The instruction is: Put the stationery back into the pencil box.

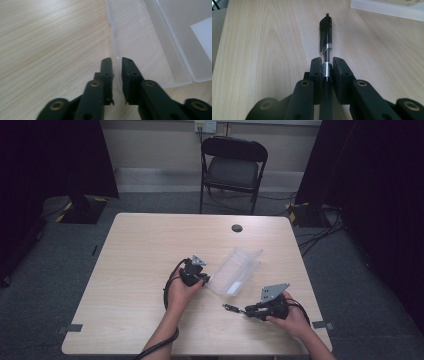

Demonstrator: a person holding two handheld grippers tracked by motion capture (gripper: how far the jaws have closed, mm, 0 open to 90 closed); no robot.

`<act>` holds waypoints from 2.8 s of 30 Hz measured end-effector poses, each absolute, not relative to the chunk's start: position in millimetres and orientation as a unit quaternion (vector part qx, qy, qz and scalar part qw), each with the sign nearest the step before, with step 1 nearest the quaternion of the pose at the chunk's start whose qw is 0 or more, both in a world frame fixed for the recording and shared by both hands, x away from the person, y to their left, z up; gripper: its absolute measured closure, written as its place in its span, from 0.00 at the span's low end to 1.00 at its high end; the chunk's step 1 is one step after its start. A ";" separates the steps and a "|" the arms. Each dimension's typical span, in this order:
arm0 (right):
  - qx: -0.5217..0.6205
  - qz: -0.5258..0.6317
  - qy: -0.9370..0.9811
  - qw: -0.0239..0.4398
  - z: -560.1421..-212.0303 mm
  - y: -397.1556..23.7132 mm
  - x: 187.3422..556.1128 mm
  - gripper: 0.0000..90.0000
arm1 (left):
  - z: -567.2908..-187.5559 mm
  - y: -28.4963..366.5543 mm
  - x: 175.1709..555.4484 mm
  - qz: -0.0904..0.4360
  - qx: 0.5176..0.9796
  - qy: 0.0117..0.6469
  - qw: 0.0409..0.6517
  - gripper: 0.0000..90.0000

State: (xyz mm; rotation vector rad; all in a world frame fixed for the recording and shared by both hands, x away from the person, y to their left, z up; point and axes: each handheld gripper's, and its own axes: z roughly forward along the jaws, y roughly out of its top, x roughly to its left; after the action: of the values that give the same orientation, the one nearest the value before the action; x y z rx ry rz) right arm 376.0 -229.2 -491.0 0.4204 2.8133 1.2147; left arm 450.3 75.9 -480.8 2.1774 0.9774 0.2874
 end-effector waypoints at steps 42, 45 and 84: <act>0.143 0.374 0.916 0.029 -487.0 -220.1 360.1 0.69 | -473.8 158.0 369.4 0.098 0.816 0.399 0.407 0.68; 0.147 0.384 0.911 0.012 -488.5 -222.6 356.6 0.70 | -474.6 158.3 363.5 0.095 0.819 0.393 0.406 0.67; 0.173 0.392 0.901 0.067 -492.3 -195.9 372.8 0.51 | -485.8 132.4 329.6 0.046 0.839 0.308 0.446 0.46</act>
State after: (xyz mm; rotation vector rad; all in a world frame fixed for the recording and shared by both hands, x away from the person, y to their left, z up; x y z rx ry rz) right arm 372.8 -195.9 -492.3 0.5213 2.7173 1.1811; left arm 329.6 132.4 -485.8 2.0777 0.7622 0.1136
